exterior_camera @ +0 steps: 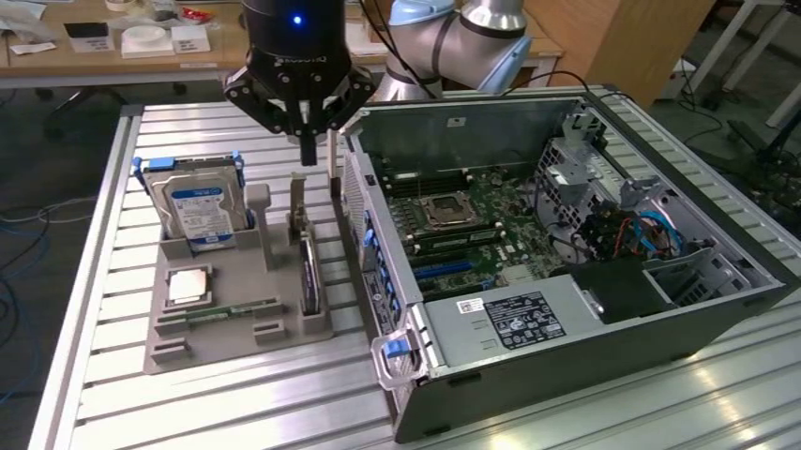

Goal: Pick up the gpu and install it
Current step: 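Reach for the gpu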

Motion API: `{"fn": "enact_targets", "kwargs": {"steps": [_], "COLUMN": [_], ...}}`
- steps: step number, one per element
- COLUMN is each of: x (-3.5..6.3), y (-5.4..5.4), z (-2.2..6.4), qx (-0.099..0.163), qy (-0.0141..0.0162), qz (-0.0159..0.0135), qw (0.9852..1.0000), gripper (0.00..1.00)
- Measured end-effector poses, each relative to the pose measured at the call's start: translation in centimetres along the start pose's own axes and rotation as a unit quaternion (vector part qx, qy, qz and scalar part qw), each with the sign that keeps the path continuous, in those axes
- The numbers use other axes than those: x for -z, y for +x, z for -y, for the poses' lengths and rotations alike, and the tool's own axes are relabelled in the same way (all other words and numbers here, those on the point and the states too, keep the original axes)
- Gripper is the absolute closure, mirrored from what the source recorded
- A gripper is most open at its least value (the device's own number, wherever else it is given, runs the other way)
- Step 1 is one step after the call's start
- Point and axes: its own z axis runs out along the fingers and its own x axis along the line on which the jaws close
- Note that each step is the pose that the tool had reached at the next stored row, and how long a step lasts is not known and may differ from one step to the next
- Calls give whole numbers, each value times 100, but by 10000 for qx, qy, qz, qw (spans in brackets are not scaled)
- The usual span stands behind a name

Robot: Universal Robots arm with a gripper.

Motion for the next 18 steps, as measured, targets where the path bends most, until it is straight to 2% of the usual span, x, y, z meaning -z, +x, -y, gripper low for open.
{"fn": "enact_targets", "kwargs": {"steps": [3,18], "x": [1,3], "y": [-2,-1], "z": [34,76], "qx": [0,0], "qy": [0,0], "qz": [0,0], "qw": [10000,10000], "gripper": [89,89]}}
